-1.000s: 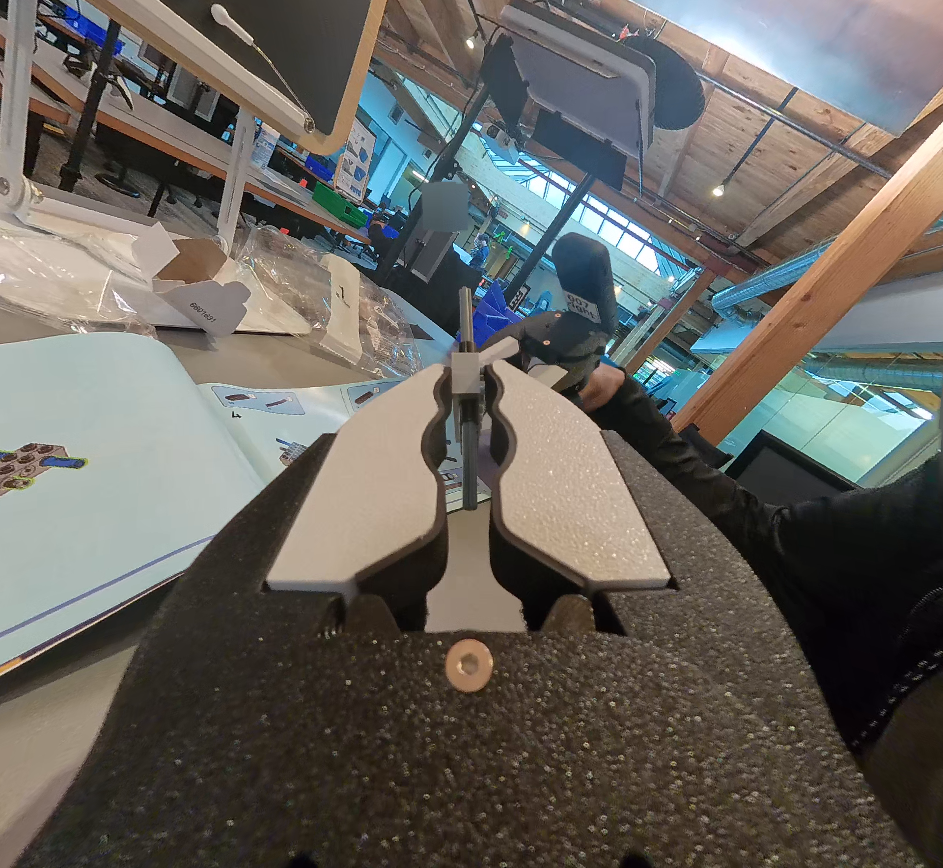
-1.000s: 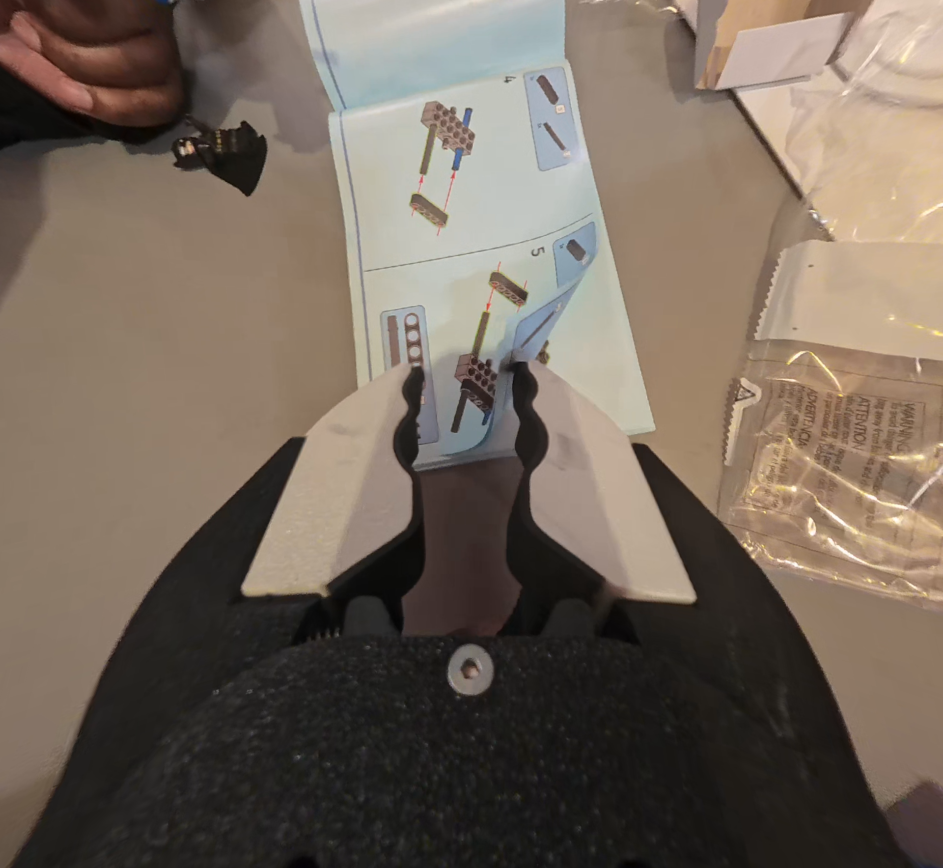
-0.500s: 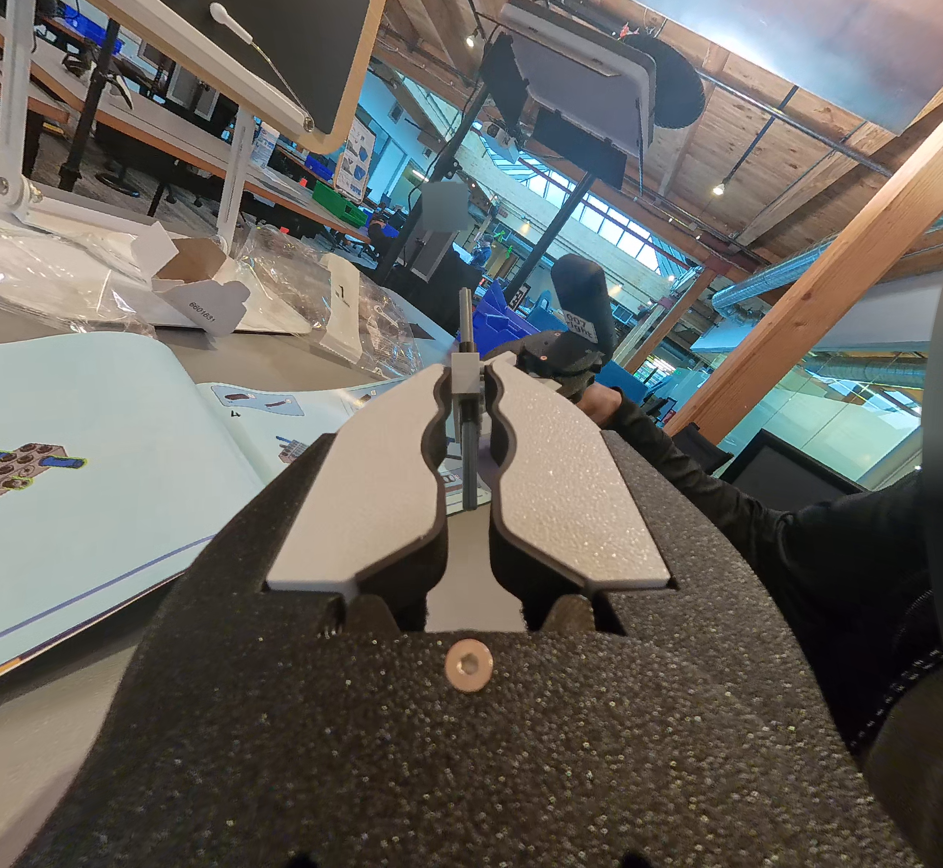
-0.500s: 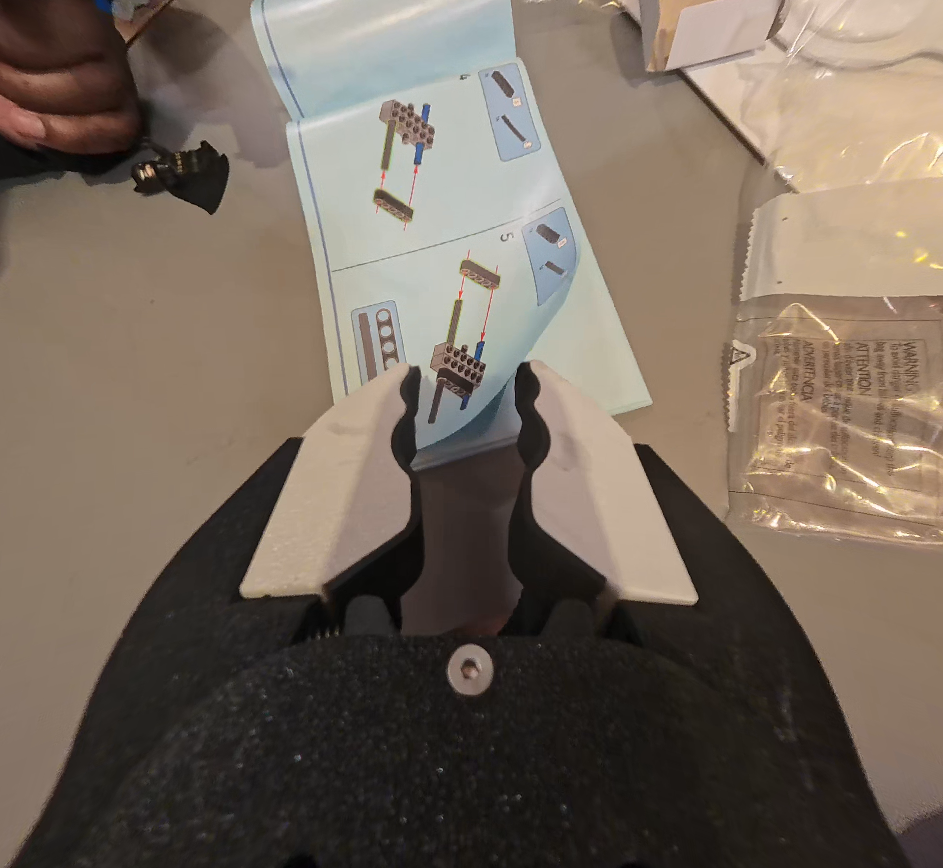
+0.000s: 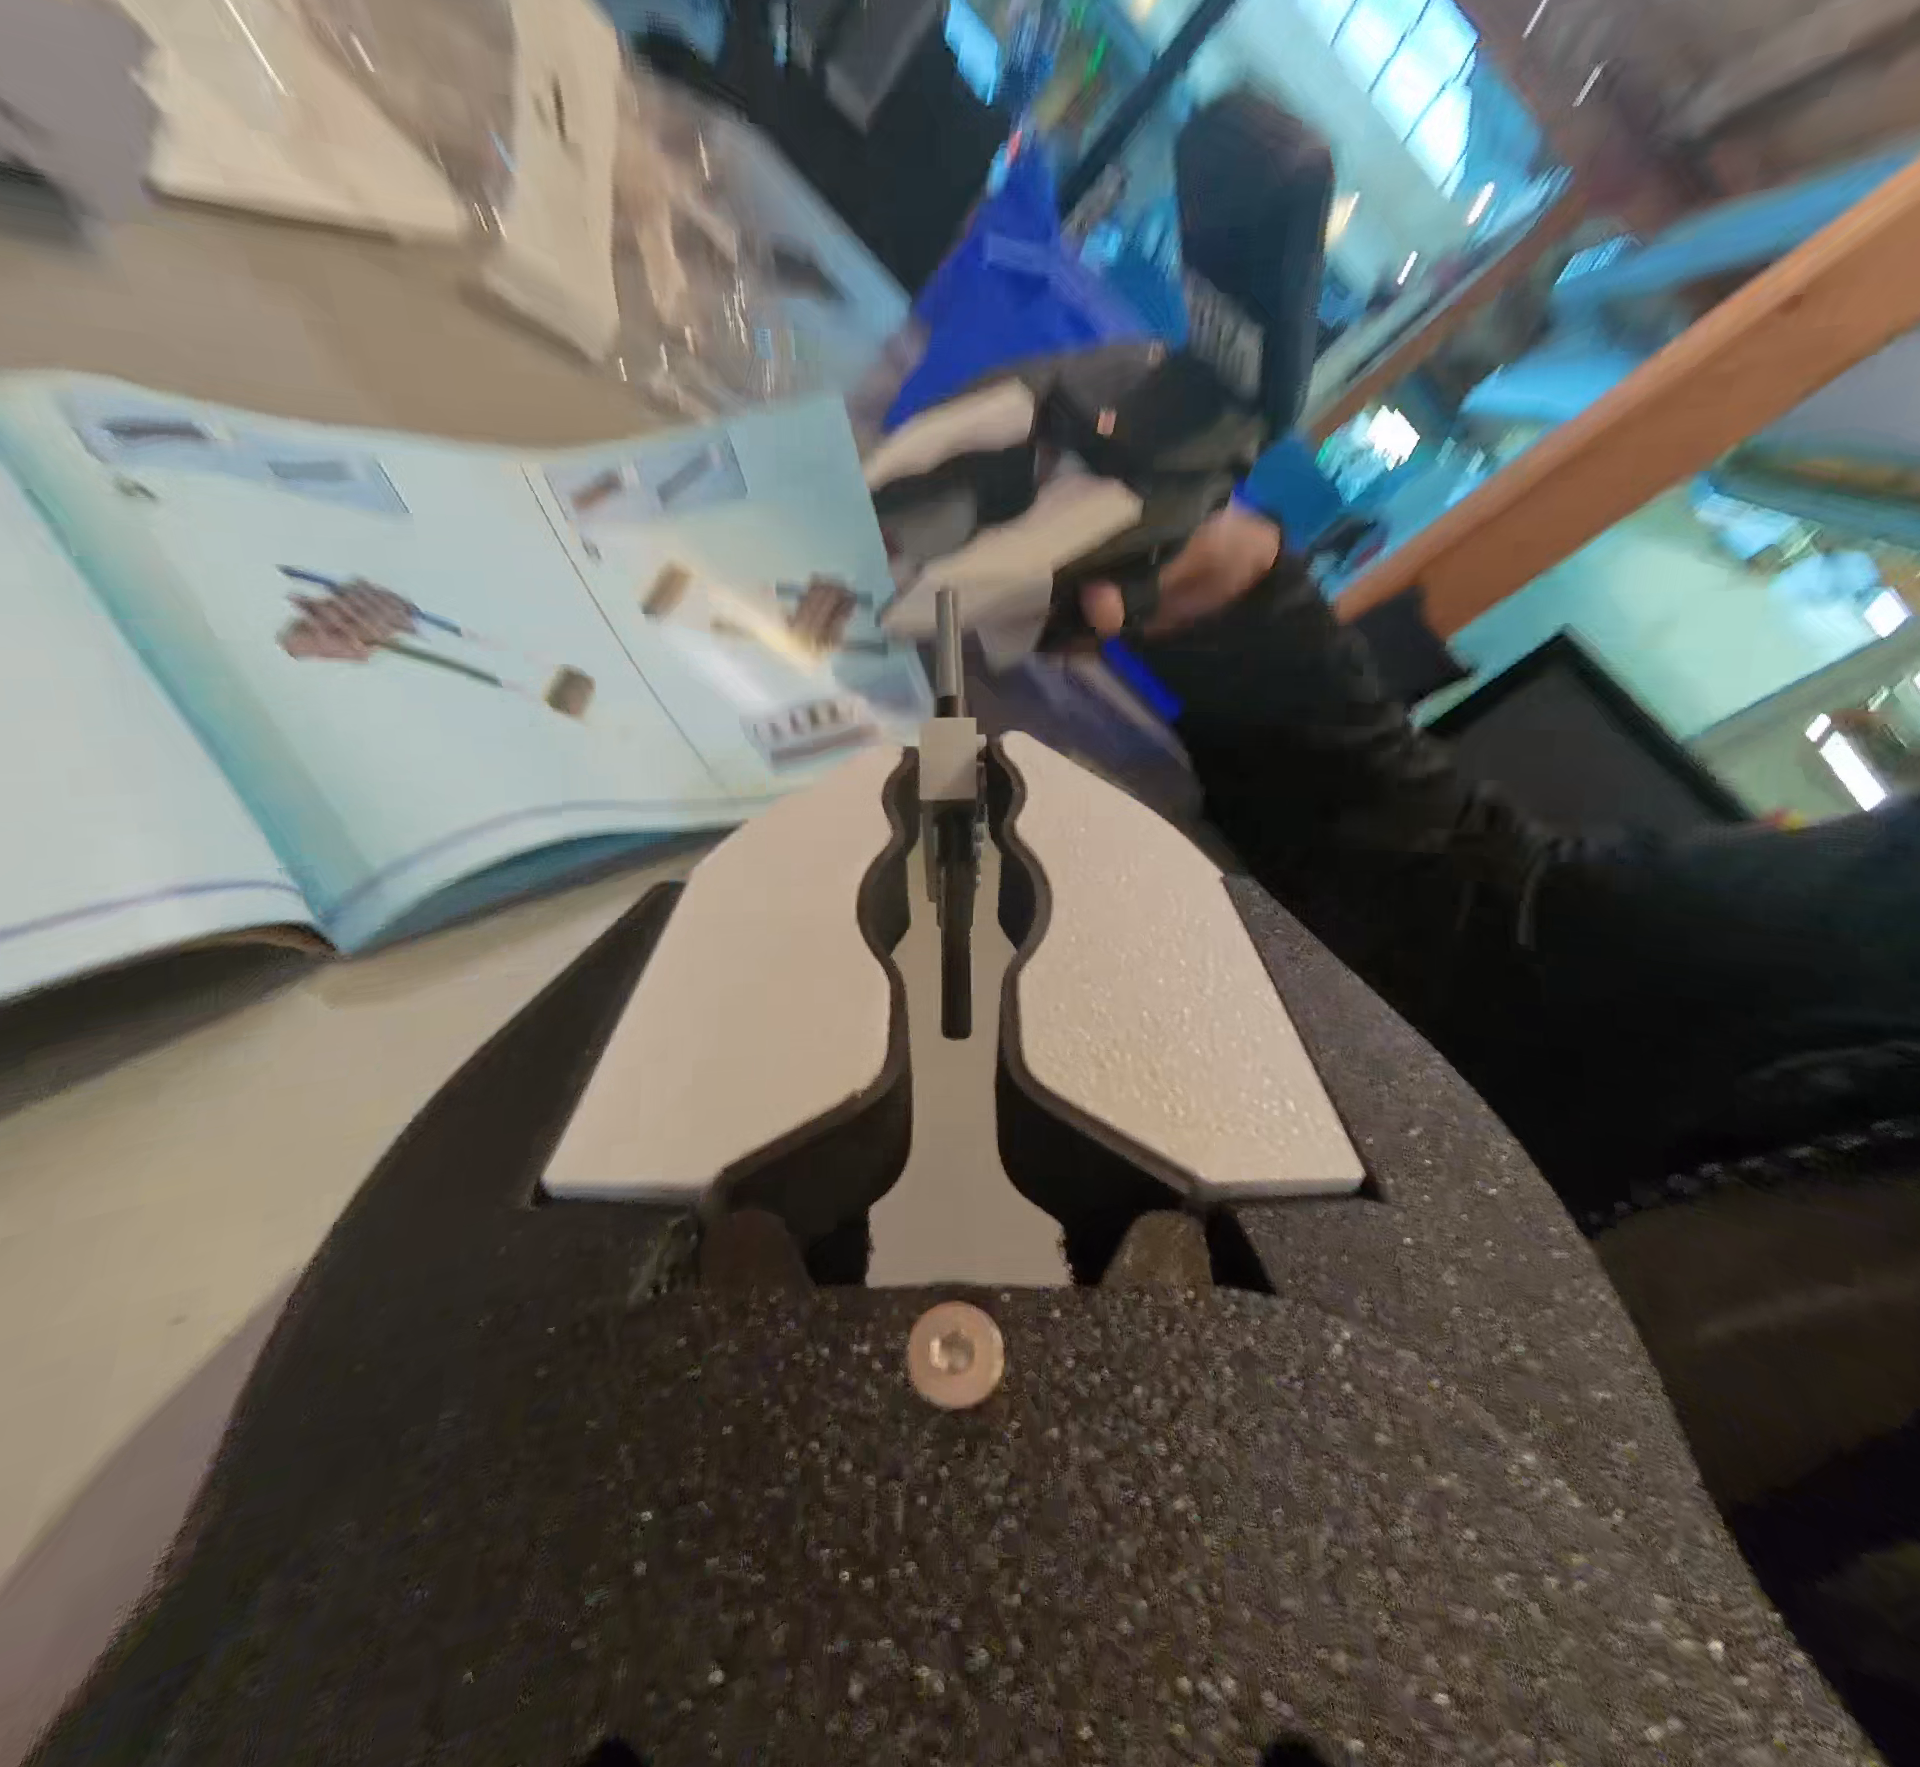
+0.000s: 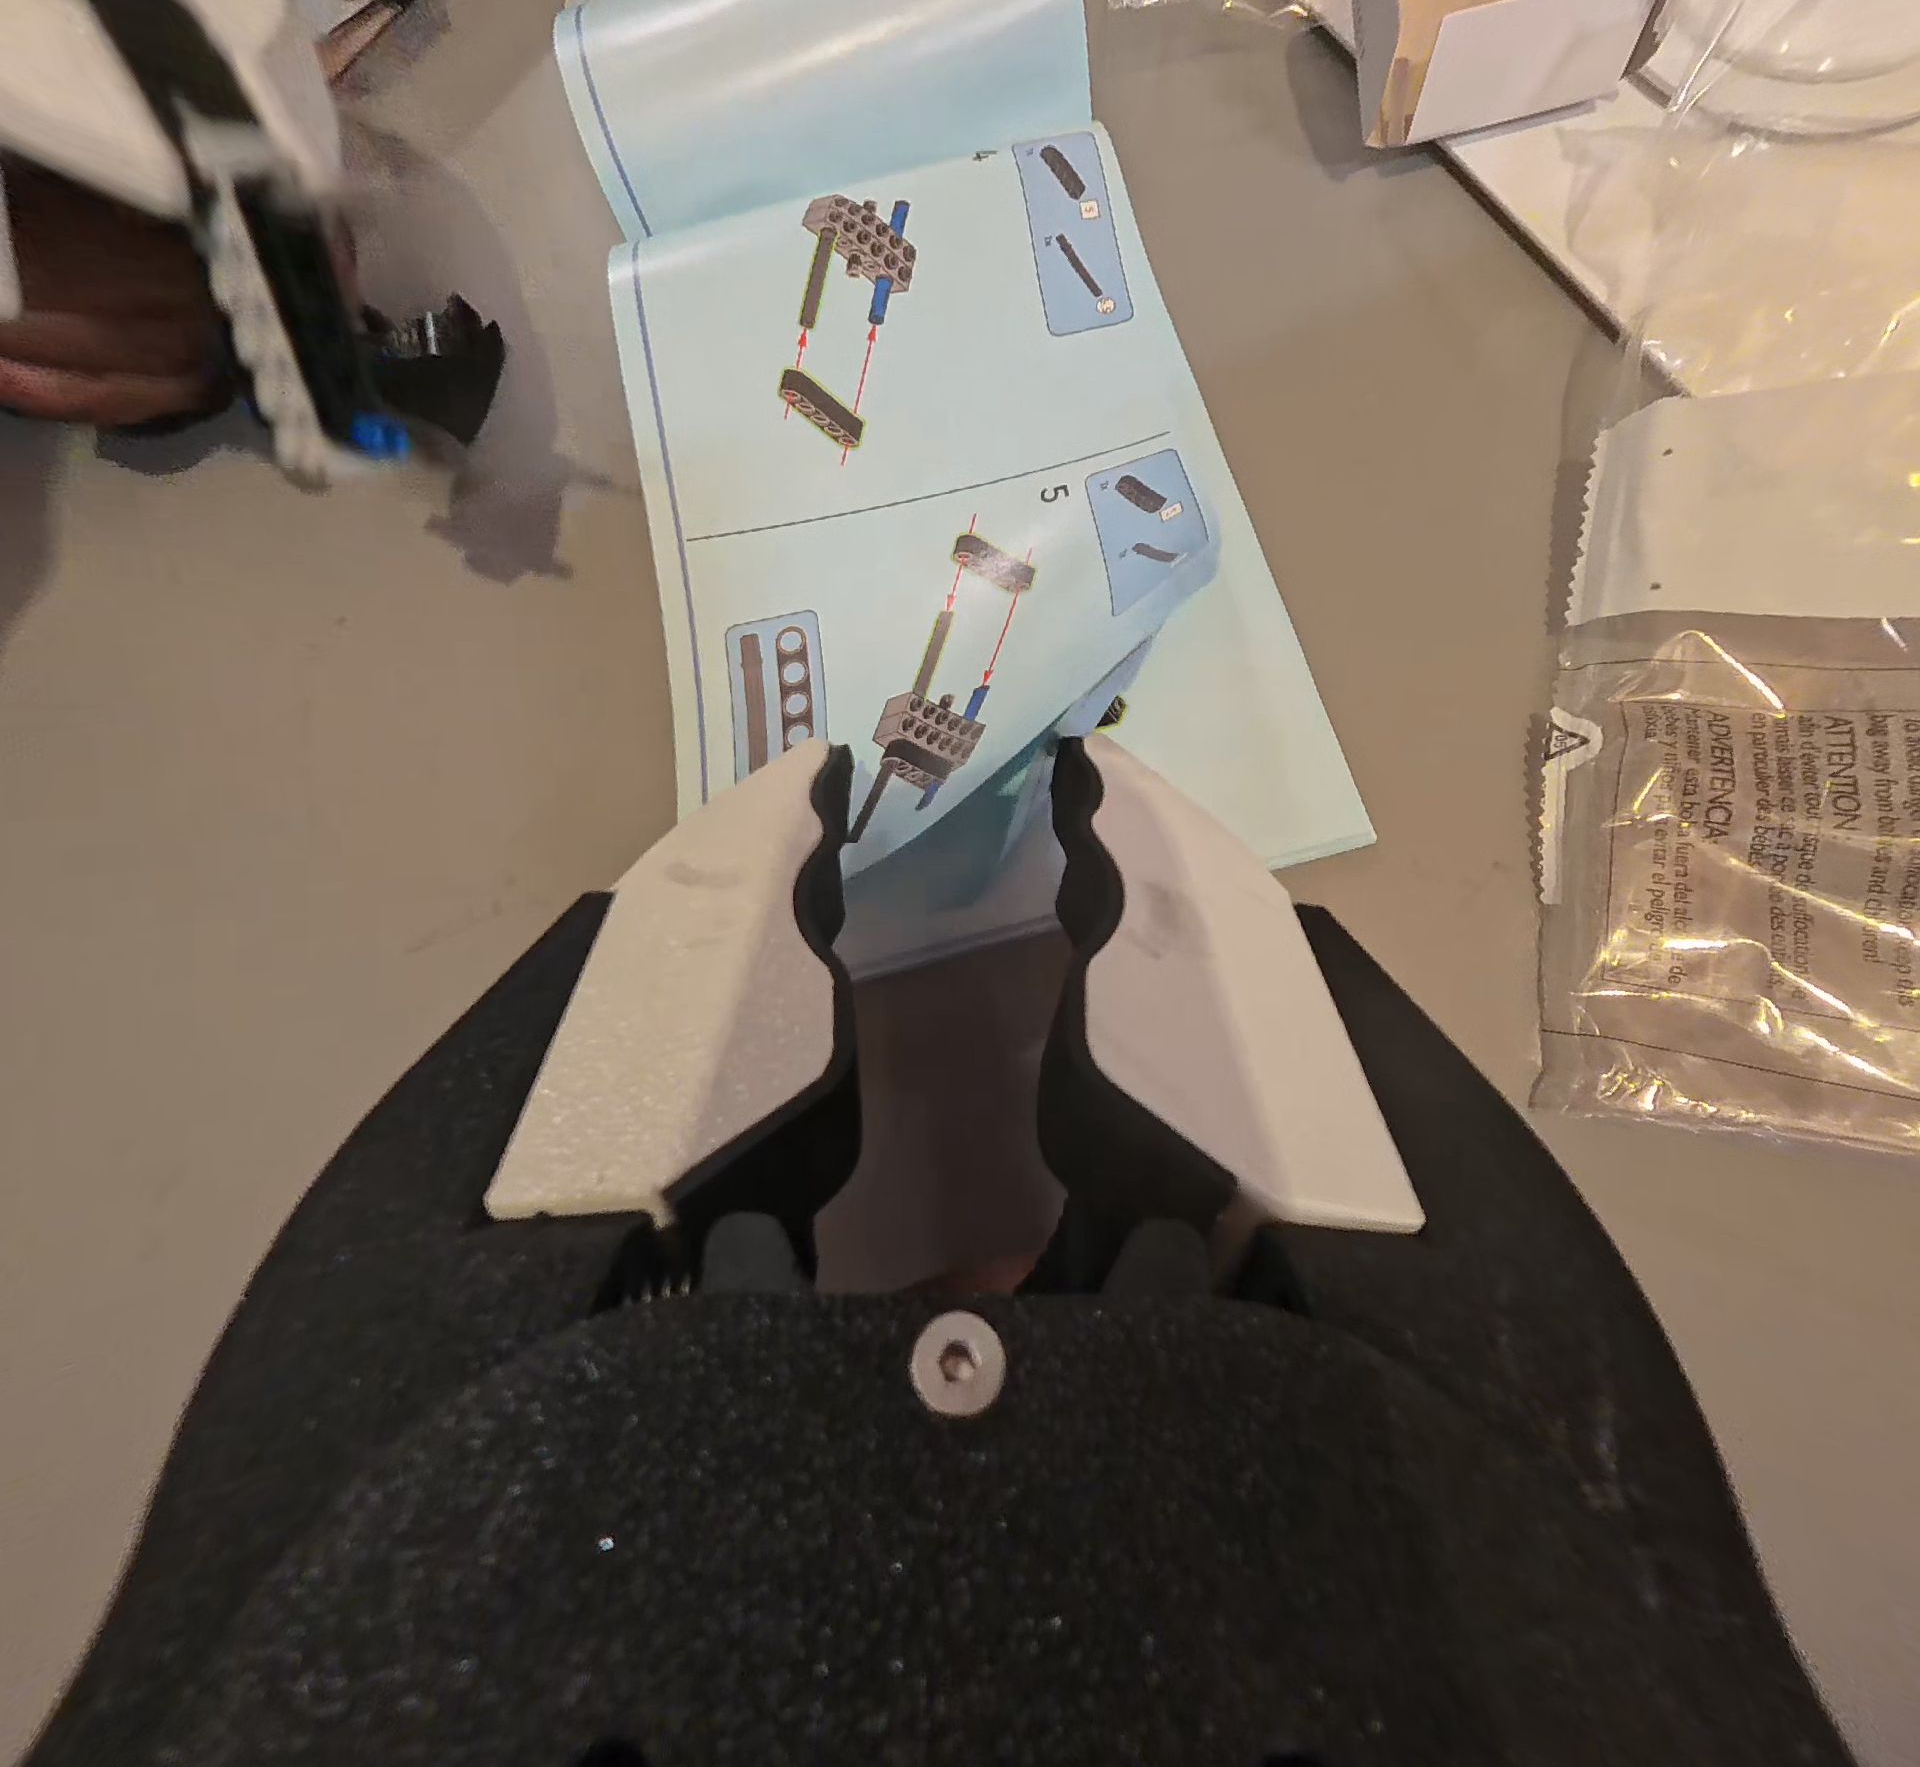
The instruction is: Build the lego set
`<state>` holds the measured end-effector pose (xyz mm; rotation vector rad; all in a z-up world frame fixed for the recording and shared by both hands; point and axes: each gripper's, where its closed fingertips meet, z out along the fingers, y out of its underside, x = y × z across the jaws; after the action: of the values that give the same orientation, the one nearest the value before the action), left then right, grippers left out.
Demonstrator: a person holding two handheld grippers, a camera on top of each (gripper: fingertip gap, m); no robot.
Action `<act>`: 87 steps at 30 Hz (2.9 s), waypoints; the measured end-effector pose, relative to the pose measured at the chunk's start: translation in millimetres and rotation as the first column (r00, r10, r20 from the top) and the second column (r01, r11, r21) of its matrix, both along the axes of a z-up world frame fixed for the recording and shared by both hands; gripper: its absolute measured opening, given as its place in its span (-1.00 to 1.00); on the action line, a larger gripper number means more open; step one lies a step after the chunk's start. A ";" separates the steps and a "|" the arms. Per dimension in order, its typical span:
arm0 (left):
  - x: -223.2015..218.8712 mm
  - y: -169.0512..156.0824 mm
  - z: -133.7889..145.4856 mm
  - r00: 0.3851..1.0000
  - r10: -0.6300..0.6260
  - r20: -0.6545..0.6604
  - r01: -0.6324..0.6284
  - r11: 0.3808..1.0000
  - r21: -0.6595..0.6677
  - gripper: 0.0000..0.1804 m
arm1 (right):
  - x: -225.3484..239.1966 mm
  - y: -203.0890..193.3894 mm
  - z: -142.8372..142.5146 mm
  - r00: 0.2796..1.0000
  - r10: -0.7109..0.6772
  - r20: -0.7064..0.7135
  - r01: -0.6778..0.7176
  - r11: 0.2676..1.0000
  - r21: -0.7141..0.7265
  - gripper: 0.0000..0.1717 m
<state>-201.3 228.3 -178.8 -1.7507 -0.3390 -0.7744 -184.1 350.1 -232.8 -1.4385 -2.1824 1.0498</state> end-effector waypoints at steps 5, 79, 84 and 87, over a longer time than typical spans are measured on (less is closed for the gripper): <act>47.0 -3.3 -15.2 0.986 -0.164 -0.039 0.154 0.970 -0.190 -0.87 | -0.6 2.1 0.3 1.000 -0.009 -0.001 0.009 1.000 -0.015 -0.56; -17.7 86.3 -11.5 0.989 0.100 -0.105 -0.121 0.969 -0.215 -1.00 | -7.1 -29.3 21.9 0.993 0.041 -0.114 -0.022 0.986 0.167 -0.41; -42.6 64.5 -9.4 0.989 0.133 -0.060 -0.143 0.970 -0.199 -1.00 | 1.3 -35.3 57.3 0.932 0.045 -0.359 0.007 0.990 0.144 -0.37; -60.1 53.2 -8.3 0.984 0.175 0.015 -0.169 0.968 -0.185 -1.00 | 4.5 -47.7 63.8 0.910 0.072 -0.408 -0.017 0.990 0.138 -0.37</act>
<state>-261.4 281.5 -187.1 -1.8534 -0.5921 -0.6622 -179.6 302.4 -169.0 -1.0028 -1.9414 1.0867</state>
